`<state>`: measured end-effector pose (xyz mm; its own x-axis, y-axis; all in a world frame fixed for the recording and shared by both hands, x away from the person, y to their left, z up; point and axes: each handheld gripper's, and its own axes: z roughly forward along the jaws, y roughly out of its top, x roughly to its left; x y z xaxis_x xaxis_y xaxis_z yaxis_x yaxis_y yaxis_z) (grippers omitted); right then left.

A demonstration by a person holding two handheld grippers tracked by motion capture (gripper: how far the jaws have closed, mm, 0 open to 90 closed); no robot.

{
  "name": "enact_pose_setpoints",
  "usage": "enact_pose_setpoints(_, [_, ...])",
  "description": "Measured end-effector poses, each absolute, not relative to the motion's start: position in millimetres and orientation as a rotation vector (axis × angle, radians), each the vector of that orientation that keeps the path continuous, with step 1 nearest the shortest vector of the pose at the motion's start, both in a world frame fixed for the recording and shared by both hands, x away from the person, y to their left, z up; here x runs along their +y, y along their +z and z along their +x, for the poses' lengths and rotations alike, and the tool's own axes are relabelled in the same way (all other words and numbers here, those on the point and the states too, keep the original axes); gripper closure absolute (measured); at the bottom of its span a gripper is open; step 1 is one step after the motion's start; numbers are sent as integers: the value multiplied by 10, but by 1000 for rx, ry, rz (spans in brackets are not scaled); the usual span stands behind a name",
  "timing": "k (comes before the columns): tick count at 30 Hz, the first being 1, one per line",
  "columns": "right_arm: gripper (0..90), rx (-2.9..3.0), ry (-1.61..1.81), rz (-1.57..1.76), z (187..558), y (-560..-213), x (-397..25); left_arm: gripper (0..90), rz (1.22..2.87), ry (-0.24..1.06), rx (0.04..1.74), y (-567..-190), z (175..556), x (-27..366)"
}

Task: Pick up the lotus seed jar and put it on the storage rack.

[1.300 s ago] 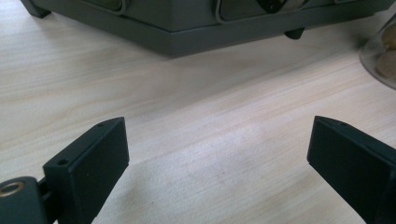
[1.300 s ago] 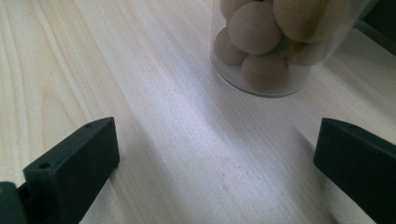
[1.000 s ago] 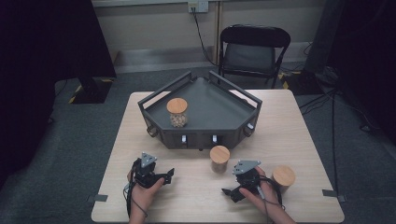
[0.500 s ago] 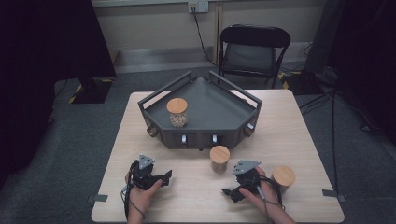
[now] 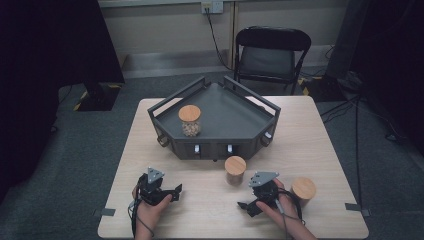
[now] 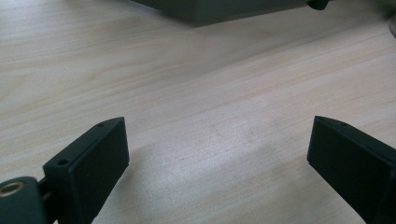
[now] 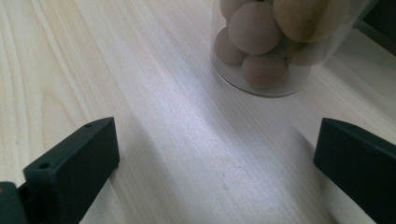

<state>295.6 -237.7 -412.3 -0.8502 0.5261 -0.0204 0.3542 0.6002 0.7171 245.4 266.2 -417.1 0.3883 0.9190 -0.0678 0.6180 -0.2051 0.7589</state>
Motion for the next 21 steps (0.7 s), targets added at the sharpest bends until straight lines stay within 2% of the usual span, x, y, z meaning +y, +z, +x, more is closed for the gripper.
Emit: enact_pose_setpoints(21, [0, 2599, 1090, 727, 2956, -4123, -2377, 44, 1974, 544, 1317, -4192, 2446, 2635])
